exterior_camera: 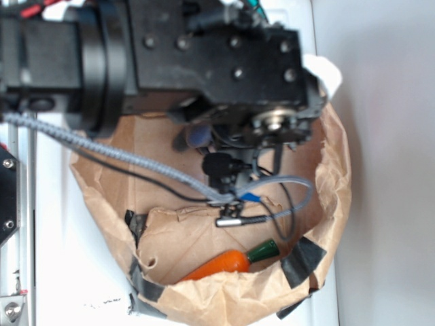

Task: Grab the gray animal.

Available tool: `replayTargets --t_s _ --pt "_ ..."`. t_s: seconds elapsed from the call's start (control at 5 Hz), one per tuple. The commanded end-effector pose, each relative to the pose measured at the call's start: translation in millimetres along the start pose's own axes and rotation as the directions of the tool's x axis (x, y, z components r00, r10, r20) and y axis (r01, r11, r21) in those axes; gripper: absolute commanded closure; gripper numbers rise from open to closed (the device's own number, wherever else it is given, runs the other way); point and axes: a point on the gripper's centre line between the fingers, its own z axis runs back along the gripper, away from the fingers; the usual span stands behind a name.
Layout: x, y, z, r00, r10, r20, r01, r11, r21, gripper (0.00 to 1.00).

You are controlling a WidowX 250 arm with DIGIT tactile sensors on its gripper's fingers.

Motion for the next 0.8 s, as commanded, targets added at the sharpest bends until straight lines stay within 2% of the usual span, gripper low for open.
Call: replayTargets --t_s 0.0,0.2,0.4,0.6 --pt "12.4 18.6 -22.1 0.996 0.069 0.063 -0.075 0.993 0.087 0.0" --pt "19.0 8.8 -42.7 0.996 0.073 0.052 -0.081 0.984 0.157 0.0" --pt "20.0 5.2 -54.5 0.994 0.085 0.067 -0.097 0.974 0.204 0.81" --pt "19.4 7.4 -47.4 0.991 0.108 0.079 -0.121 0.977 0.176 1.0"
